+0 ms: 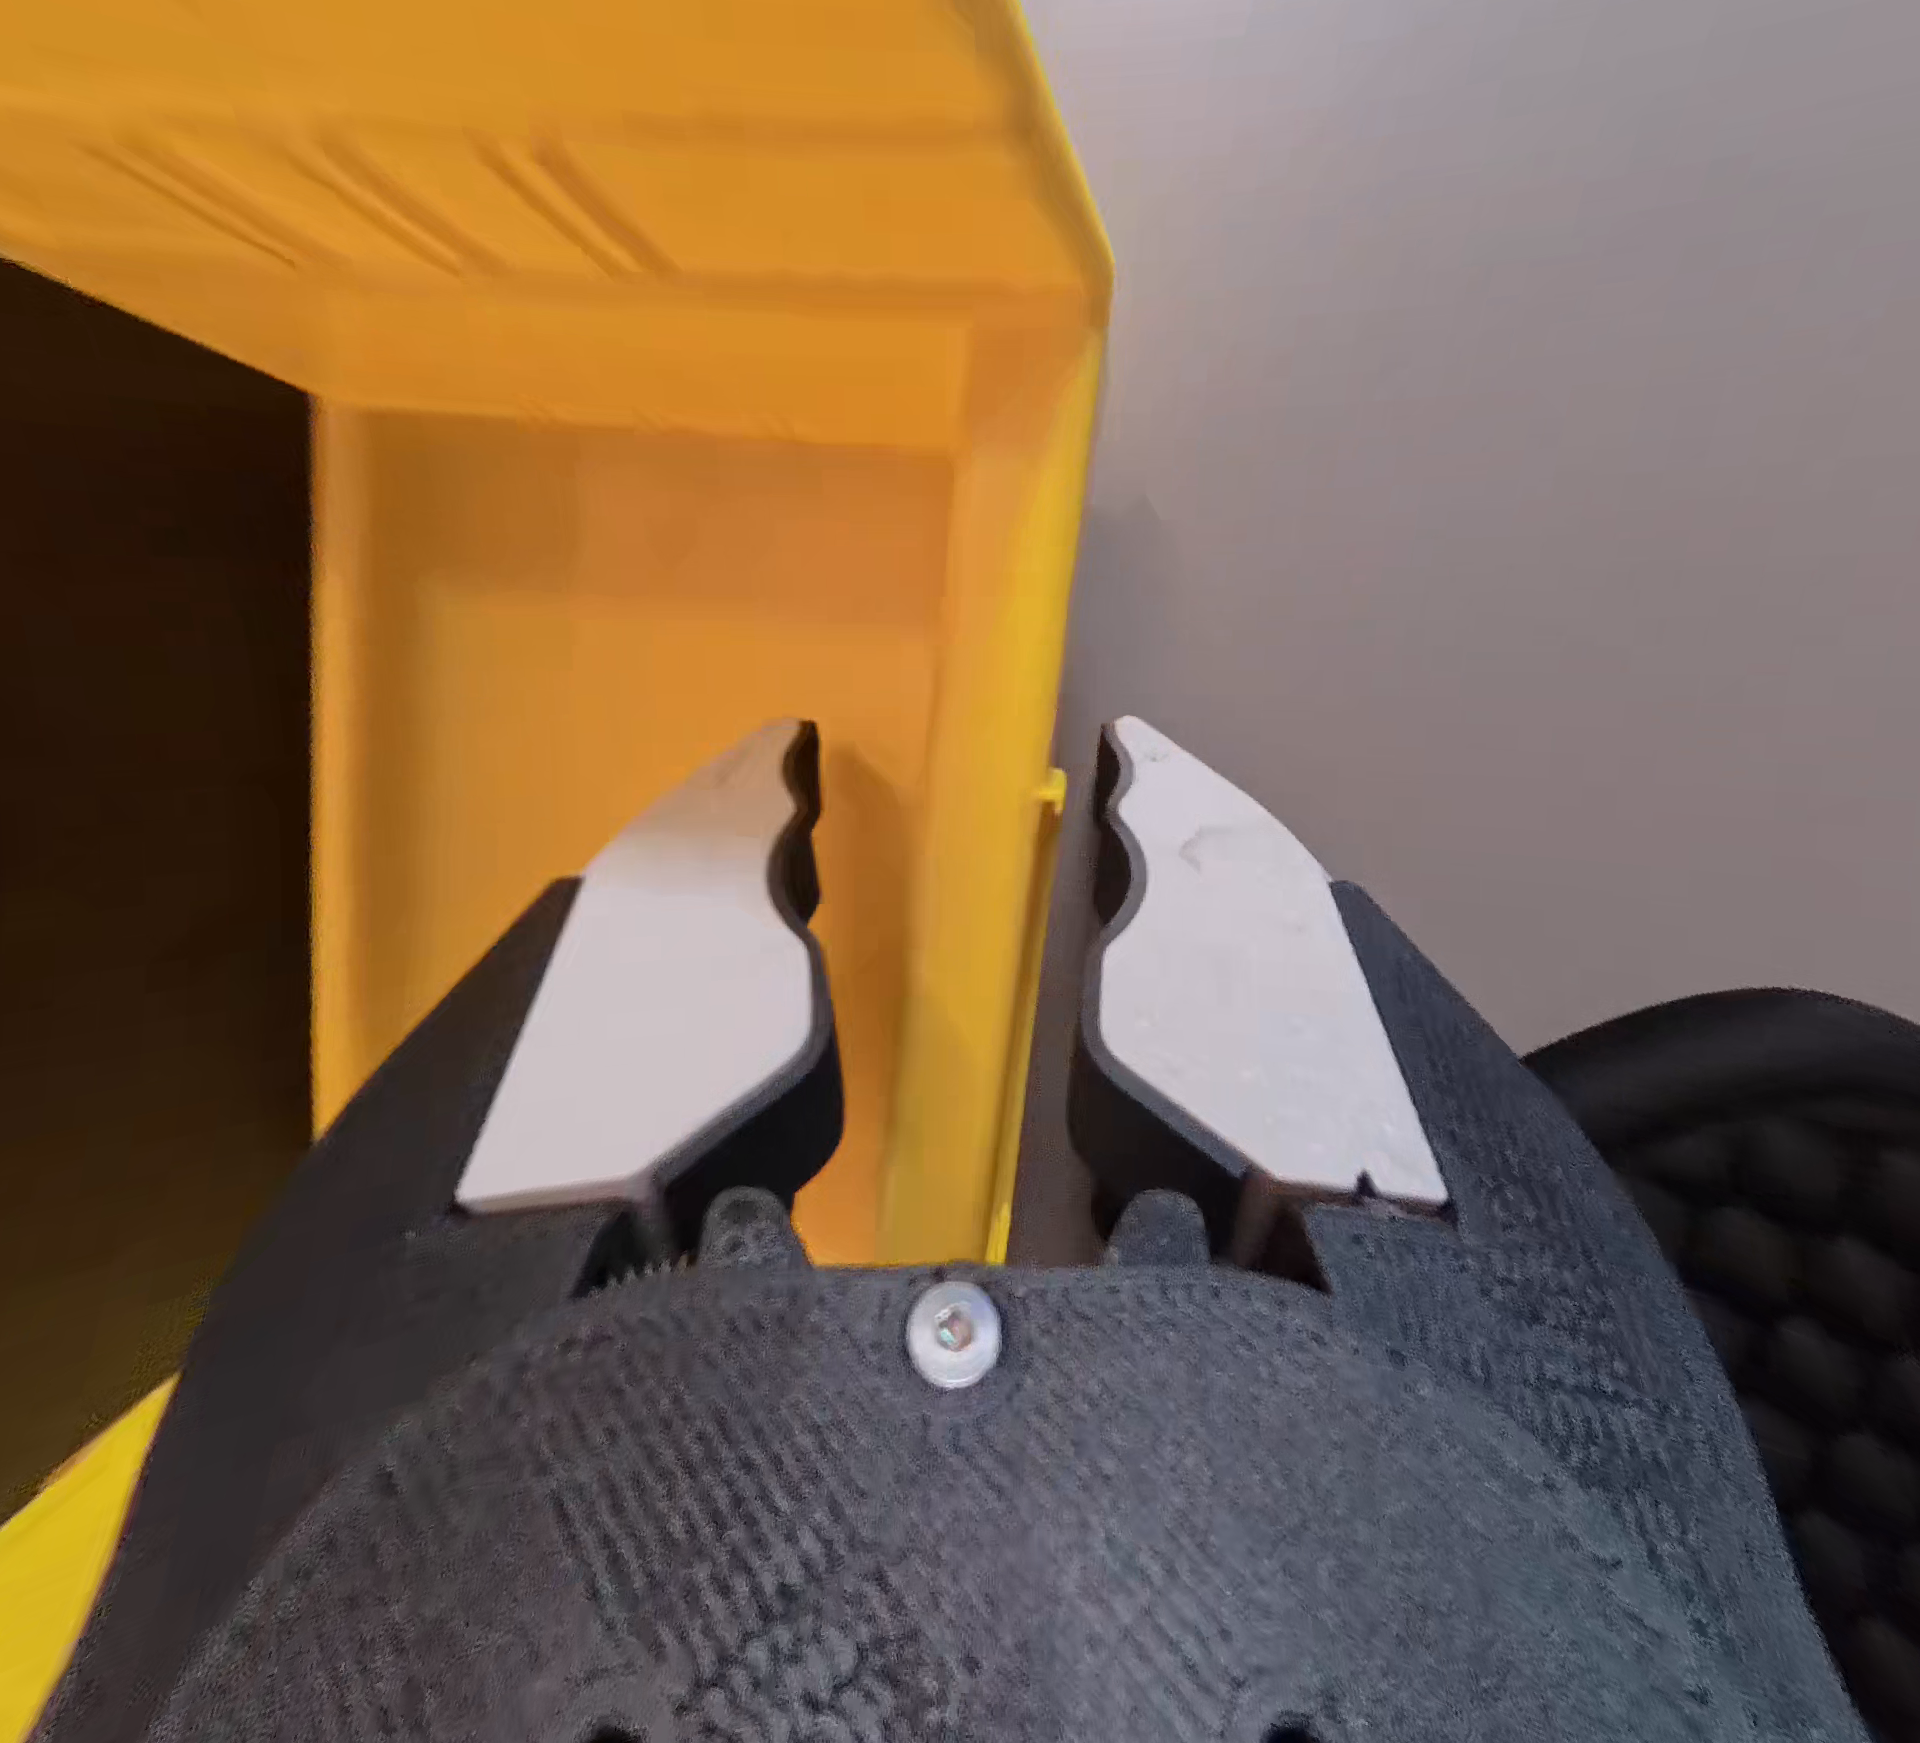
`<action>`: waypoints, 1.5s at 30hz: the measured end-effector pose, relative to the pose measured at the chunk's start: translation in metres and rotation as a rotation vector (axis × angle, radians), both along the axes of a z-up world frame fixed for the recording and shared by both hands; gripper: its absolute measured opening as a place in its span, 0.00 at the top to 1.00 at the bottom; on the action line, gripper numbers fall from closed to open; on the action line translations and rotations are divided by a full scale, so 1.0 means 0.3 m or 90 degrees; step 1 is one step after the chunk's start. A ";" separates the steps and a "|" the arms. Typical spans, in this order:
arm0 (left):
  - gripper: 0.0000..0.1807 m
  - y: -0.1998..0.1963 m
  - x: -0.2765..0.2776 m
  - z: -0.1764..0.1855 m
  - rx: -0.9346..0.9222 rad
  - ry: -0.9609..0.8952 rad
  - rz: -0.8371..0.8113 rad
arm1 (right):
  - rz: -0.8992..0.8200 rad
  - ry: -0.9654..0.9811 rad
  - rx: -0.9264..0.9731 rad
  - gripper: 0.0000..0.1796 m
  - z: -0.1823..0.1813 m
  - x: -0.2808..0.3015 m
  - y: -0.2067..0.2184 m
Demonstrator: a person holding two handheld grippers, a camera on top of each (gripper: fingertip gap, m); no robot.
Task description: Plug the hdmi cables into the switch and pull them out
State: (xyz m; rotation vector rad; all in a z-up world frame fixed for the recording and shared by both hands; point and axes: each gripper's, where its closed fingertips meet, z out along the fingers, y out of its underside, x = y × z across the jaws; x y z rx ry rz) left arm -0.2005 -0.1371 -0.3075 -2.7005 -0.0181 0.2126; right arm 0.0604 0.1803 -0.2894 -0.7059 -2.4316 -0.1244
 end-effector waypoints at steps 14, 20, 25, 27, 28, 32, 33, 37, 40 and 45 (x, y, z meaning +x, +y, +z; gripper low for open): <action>0.86 0.316 0.266 -0.007 -0.008 0.055 -0.231 | -0.197 0.412 -0.343 0.85 0.292 0.269 -0.121; 0.84 0.543 0.420 0.009 0.029 0.109 -0.386 | -0.396 0.579 -0.476 0.87 0.296 0.428 0.041; 0.79 0.603 0.468 0.140 0.181 0.121 -0.317 | -0.489 0.614 -0.504 0.82 0.230 0.453 0.133; 0.78 0.596 0.542 0.234 0.311 0.048 -0.271 | -0.504 0.622 -0.530 0.79 0.214 0.433 0.163; 0.77 0.588 0.591 0.271 0.370 -0.009 -0.247 | -0.507 0.620 -0.550 0.78 0.208 0.412 0.174; 0.70 0.599 0.763 0.321 0.518 -0.215 -0.141 | -0.501 0.595 -0.618 0.73 0.190 0.296 0.197; 0.68 0.618 0.792 0.313 0.538 -0.230 -0.115 | -0.498 0.589 -0.626 0.73 0.188 0.267 0.202; 0.59 0.733 0.827 0.263 0.574 -0.202 -0.004 | -0.499 0.555 -0.606 0.76 0.156 0.179 0.226; 0.61 0.817 0.819 0.216 0.549 -0.163 0.054 | -0.489 0.578 -0.640 0.79 0.170 0.156 0.231; 0.73 0.843 0.746 0.210 0.546 -0.060 0.100 | -0.521 0.629 -0.569 0.96 0.179 0.205 0.263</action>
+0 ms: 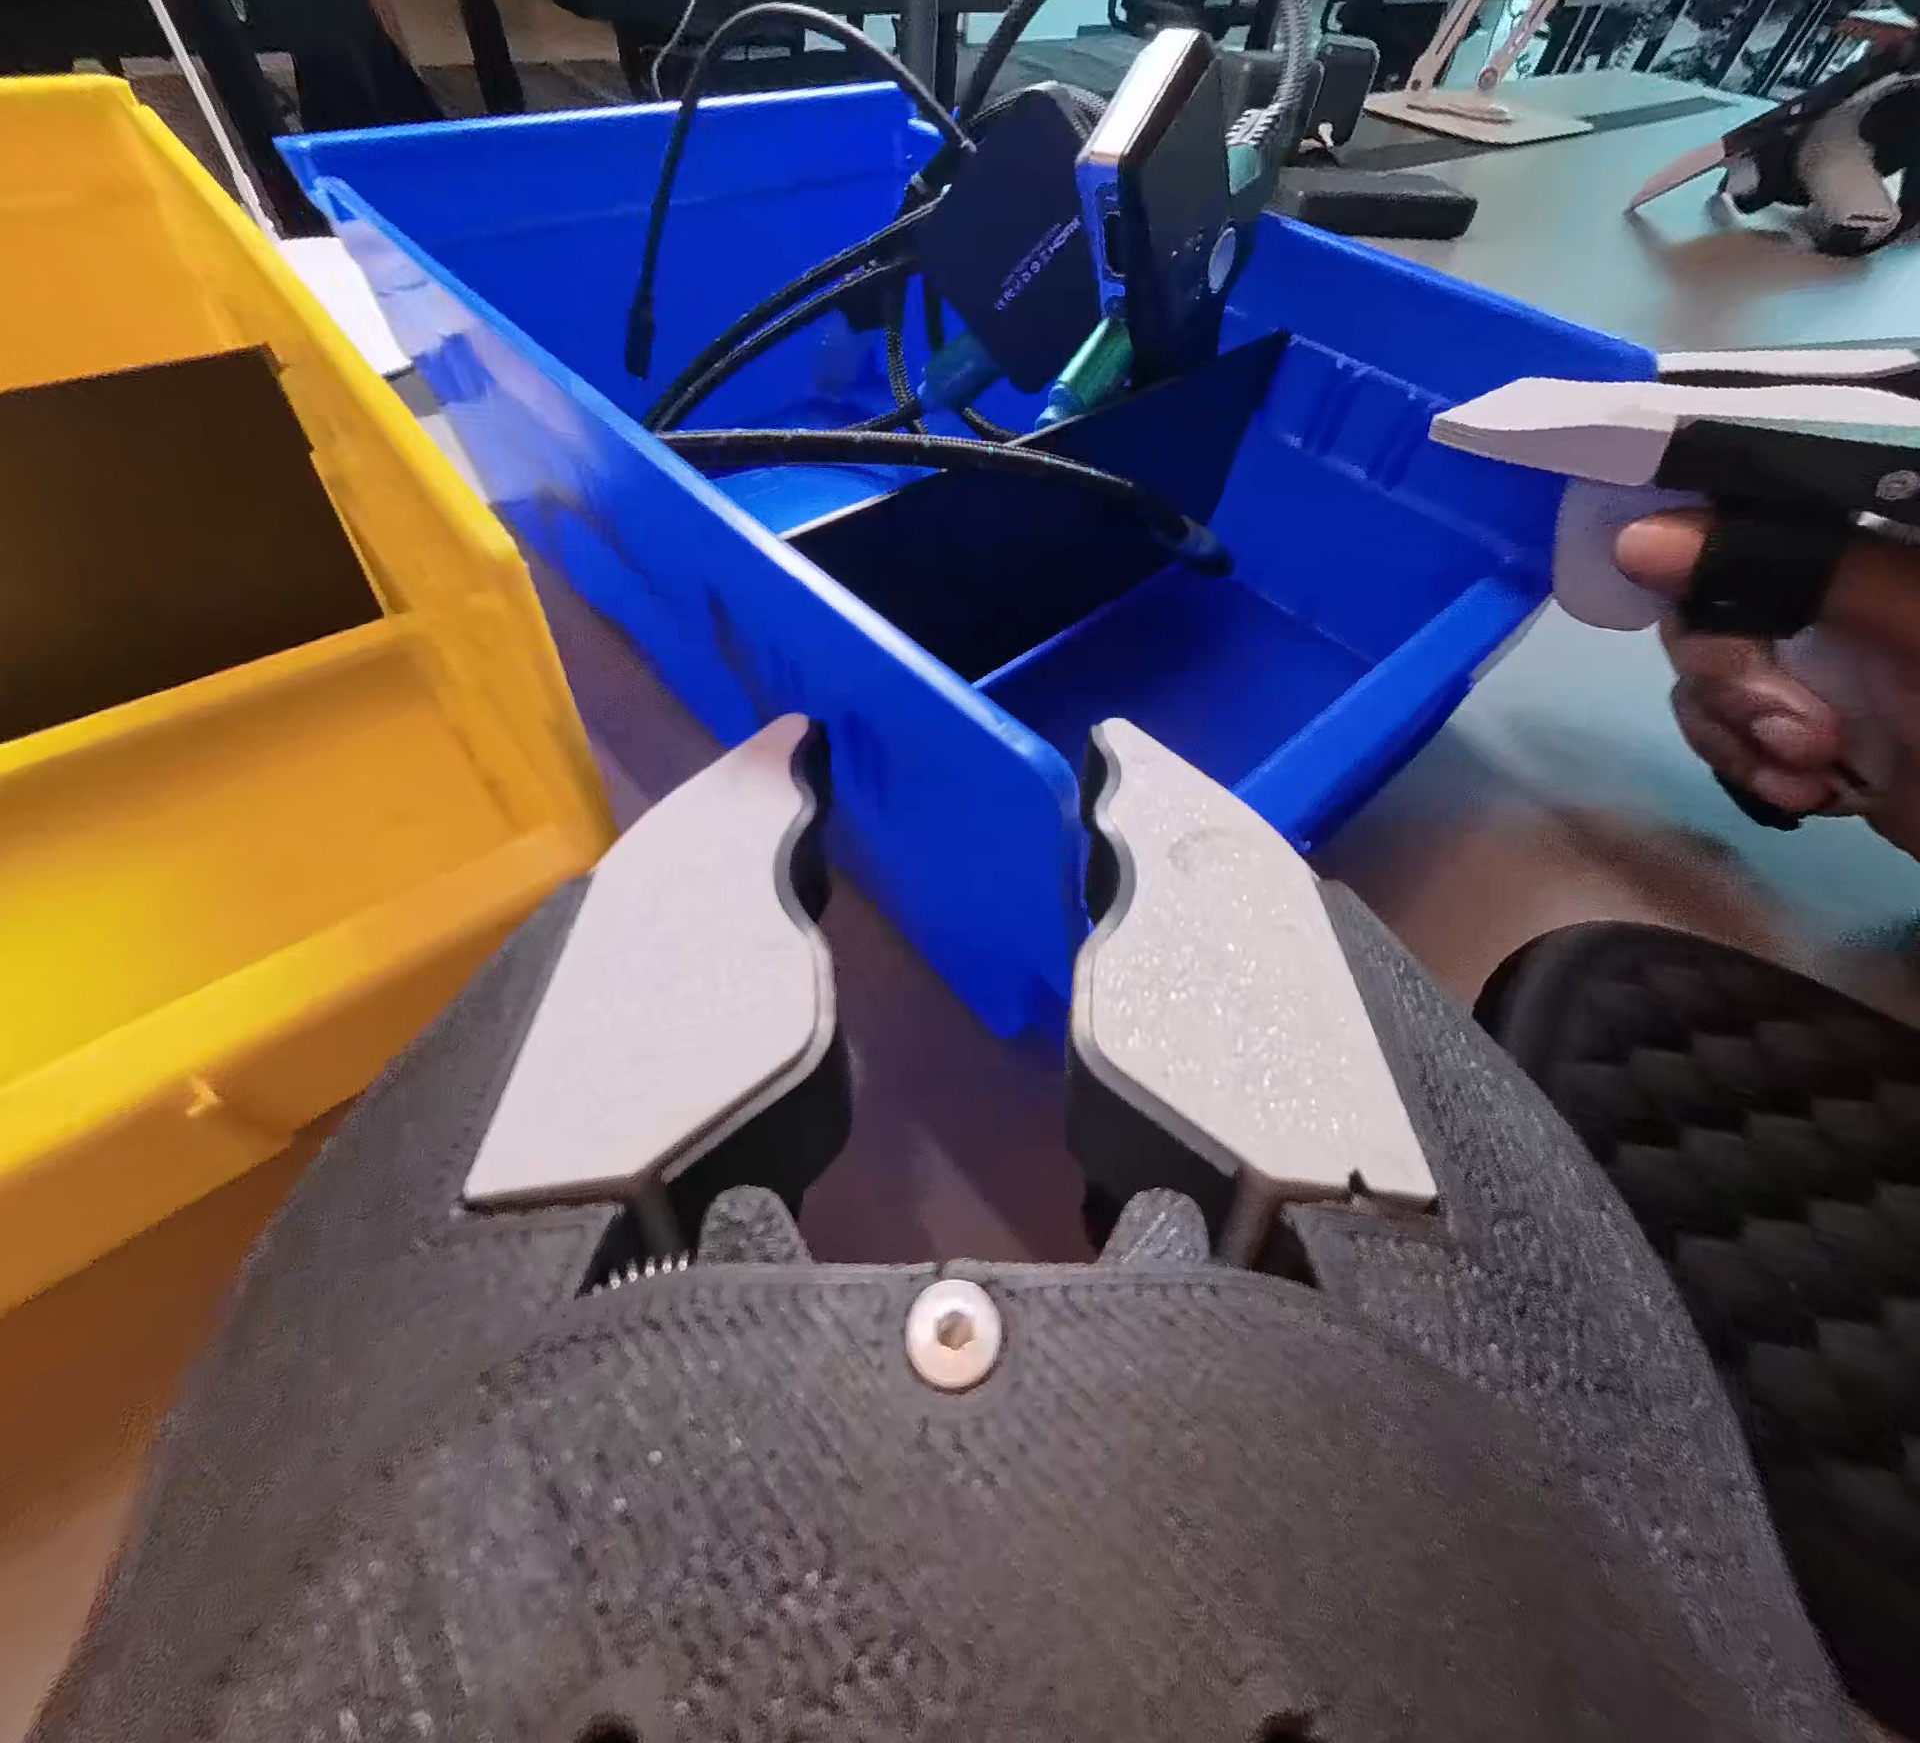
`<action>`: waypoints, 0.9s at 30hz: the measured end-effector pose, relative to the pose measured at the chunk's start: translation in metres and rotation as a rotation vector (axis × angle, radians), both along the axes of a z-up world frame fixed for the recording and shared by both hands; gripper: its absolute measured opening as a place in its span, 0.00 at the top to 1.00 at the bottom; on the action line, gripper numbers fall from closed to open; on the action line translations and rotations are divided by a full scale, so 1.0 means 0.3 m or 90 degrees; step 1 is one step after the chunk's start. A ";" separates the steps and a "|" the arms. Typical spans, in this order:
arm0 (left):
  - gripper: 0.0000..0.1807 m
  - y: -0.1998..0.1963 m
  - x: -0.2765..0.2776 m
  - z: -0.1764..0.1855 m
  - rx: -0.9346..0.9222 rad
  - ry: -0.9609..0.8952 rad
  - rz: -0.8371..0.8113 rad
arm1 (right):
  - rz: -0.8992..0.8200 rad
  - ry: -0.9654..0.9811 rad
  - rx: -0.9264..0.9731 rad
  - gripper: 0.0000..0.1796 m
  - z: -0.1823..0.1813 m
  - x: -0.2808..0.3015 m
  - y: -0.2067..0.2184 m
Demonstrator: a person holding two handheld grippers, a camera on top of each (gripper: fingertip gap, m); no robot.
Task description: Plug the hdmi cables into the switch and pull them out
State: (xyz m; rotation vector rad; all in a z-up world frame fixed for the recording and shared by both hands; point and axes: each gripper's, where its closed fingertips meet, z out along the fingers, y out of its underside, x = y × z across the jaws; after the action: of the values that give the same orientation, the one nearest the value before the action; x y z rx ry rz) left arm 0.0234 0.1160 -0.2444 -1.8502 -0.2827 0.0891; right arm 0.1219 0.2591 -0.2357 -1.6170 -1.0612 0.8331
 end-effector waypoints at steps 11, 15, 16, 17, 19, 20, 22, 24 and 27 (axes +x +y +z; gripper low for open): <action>0.88 -0.073 0.016 0.235 0.069 0.088 -0.030 | -0.064 0.088 0.105 0.94 0.281 0.138 -0.170; 0.89 -0.170 -0.036 0.468 0.130 0.123 -0.001 | -0.031 0.145 0.159 0.93 0.531 0.087 -0.290; 0.90 -0.207 -0.065 0.525 0.141 0.132 0.016 | -0.017 0.162 0.165 0.93 0.589 0.055 -0.327; 0.90 -0.251 -0.097 0.580 0.152 0.138 0.035 | 0.000 0.177 0.170 0.92 0.640 0.016 -0.366; 0.91 -0.353 -0.173 0.673 0.170 0.153 0.079 | 0.038 0.200 0.174 0.92 0.727 -0.082 -0.449; 0.92 -0.410 -0.216 0.709 0.173 0.158 0.103 | 0.060 0.206 0.175 0.92 0.762 -0.138 -0.494; 0.92 -0.532 -0.307 0.767 0.174 0.162 0.152 | 0.110 0.217 0.168 0.92 0.813 -0.257 -0.594; 0.92 -0.662 -0.395 0.802 0.169 0.164 0.197 | 0.159 0.222 0.152 0.91 0.832 -0.377 -0.698; 0.93 -0.859 -0.515 0.803 0.150 0.169 0.269 | 0.224 0.211 0.123 0.91 0.793 -0.546 -0.856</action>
State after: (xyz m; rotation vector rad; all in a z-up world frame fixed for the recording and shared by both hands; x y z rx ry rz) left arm -0.1311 -0.1419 -0.0035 -1.5019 -0.4721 0.5649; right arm -0.0419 0.0022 0.0021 -1.0987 -1.1600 1.1480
